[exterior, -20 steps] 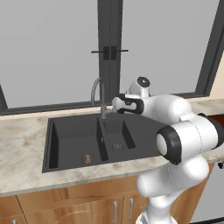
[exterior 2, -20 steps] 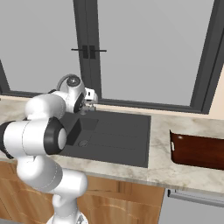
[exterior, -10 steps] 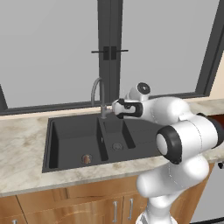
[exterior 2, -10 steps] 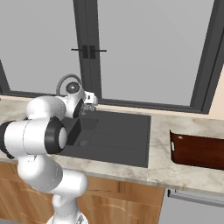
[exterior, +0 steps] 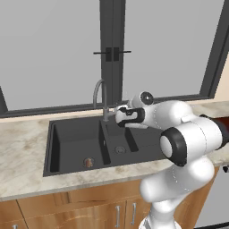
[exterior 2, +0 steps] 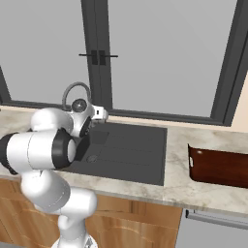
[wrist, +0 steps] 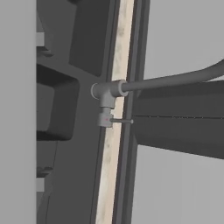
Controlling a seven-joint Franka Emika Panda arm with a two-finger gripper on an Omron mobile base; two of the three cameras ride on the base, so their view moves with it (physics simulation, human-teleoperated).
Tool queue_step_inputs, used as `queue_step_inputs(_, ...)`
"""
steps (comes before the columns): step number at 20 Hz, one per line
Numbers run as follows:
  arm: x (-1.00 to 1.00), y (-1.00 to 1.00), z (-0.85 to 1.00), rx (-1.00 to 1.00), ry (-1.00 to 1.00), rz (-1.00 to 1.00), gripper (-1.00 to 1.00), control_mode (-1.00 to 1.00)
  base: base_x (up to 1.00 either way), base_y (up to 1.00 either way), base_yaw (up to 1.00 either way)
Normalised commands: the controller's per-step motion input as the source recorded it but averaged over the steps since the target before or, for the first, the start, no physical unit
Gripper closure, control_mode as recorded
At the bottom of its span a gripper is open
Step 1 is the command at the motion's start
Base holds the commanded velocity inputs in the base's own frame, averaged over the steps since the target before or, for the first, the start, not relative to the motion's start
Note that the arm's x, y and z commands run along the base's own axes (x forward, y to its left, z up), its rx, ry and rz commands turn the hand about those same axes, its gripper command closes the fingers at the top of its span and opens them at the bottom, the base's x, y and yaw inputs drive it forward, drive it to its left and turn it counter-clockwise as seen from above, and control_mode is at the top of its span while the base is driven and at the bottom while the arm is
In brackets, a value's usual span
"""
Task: Pick up all produce items and place them in the sink. Turn on the sink faucet to wash them. Then turn the sink off and put them in the tray.
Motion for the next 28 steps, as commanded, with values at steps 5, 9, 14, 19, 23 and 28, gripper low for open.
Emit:
queue_step_inputs(5,0.0,0.0,-0.12,0.0,-0.1,0.0,-1.0,-1.0,0.0,0.0,0.0)
queue_step_inputs(9,0.0,0.0,-0.04,0.0,-0.02,0.0,-1.0,-1.0,0.0,0.0,0.0)
queue_step_inputs(14,0.28,0.02,-0.02,0.0,0.0,0.01,-1.0,-1.0,0.0,0.0,0.0)
queue_step_inputs(19,0.48,0.0,0.0,0.0,0.0,0.02,-1.0,-1.0,0.0,0.0,0.0)
queue_step_inputs(23,0.45,0.0,0.0,0.0,0.0,0.03,-1.0,-1.0,0.0,0.0,0.0)
queue_step_inputs(28,0.34,-0.02,-0.04,0.0,0.0,0.02,-1.0,-1.0,0.0,0.0,0.0)
